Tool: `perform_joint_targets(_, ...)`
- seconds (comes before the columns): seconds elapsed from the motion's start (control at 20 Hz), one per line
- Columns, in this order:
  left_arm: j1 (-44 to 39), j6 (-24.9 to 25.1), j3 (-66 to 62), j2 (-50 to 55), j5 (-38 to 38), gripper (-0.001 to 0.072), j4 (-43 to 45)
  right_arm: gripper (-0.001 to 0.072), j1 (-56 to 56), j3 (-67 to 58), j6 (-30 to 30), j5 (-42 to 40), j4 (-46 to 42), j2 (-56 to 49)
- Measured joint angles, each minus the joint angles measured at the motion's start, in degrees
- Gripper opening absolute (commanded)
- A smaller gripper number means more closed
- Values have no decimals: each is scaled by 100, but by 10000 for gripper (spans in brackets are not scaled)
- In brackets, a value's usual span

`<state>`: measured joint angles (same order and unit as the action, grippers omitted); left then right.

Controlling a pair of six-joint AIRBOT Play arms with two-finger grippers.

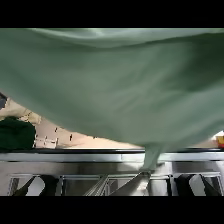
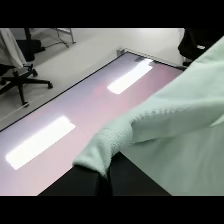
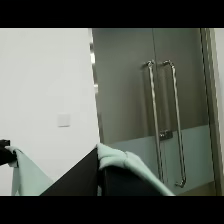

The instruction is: Fold the shirts.

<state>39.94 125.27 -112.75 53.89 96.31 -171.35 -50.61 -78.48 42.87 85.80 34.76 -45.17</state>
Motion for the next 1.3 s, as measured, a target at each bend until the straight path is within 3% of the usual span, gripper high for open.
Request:
perform_joint_targets(0.25,-289,-238,710,426,-127,20,-11,18,212,-151,160,-356,-1213,-240)
perform_joint_targets(0.5,-1552,-315,1744,1537,-341,22,682,19,1711,142,258,-890,-3126,-1156)
perform_joint_targets(0.65,-2291,-284,2317,2444,-1021,22,1390,19,2782,326,254,-1659,-4026,-2243)
perform_joint_targets(0.8,-2739,-221,2391,3593,-1961,24,1725,29,3355,271,81,-2577,-4262,-3598)
perform_joint_targets(0.85,-2828,-205,2249,4015,-2168,124,1792,217,3442,166,2,-2800,-4168,-4085)
perform_joint_targets(0.9,-2892,-199,2070,4398,-2319,430,1827,439,3491,50,-61,-2962,-4063,-4503)
perform_joint_targets(0.95,-2938,-199,1838,4780,-2396,713,1858,449,3506,-76,-109,-3049,-3882,-4894)
perform_joint_targets(1.2,-2756,-485,579,5947,-2070,711,1836,431,3143,-387,-138,-2662,-3442,-5668)
perform_joint_targets(1.3,-2498,-614,271,6081,-1665,711,1805,357,2824,-420,61,-2181,-3589,-5650)
